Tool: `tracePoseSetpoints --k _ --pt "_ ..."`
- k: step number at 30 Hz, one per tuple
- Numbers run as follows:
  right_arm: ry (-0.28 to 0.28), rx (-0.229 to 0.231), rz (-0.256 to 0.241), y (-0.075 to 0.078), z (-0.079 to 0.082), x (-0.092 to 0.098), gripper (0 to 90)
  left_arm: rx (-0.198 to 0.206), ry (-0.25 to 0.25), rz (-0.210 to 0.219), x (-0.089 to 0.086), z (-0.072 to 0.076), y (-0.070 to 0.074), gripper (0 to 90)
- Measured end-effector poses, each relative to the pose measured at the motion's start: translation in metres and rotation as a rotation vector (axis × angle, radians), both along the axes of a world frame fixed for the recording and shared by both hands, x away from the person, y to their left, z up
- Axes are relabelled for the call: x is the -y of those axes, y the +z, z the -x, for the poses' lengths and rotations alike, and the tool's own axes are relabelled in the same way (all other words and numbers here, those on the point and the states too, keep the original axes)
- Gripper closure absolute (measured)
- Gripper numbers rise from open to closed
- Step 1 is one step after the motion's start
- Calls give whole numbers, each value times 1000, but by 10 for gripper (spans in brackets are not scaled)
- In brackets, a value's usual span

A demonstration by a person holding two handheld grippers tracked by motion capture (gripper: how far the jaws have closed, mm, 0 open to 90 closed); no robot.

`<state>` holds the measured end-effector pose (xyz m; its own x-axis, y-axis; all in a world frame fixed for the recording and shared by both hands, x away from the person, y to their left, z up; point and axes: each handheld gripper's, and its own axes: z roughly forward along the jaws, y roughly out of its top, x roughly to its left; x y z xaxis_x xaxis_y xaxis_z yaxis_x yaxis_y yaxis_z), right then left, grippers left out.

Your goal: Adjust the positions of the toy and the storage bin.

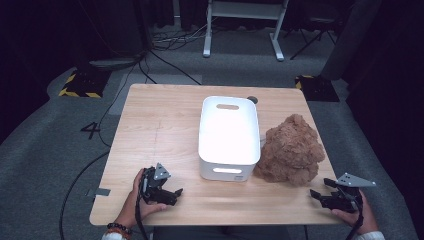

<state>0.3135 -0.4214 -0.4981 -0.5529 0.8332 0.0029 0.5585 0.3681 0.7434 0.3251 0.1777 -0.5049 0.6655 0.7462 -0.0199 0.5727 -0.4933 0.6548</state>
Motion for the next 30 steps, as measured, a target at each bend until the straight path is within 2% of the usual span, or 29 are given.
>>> tracePoseSetpoints --k 1,2,10,11,14,20,25,30 --pt "-2 31 -8 4 2 0 217 1 1 -1 0 0 0 1" --pt "4 43 -10 7 3 0 217 0 2 0 0 0 0 1" --pt "29 81 -21 18 8 -3 218 -1 2 3 0 0 0 1" --pt "35 98 -17 22 9 -3 218 -2 2 2 0 0 0 2" --pt "30 105 -26 26 10 -4 217 -2 2 2 0 0 0 2" --pt "37 124 -9 30 11 -9 216 -1 2 1 0 0 0 2" --pt "48 142 -32 39 12 -13 219 -2 2 2 0 0 0 2" --pt "61 154 -22 45 11 -20 220 -2 2 3 0 0 0 2"
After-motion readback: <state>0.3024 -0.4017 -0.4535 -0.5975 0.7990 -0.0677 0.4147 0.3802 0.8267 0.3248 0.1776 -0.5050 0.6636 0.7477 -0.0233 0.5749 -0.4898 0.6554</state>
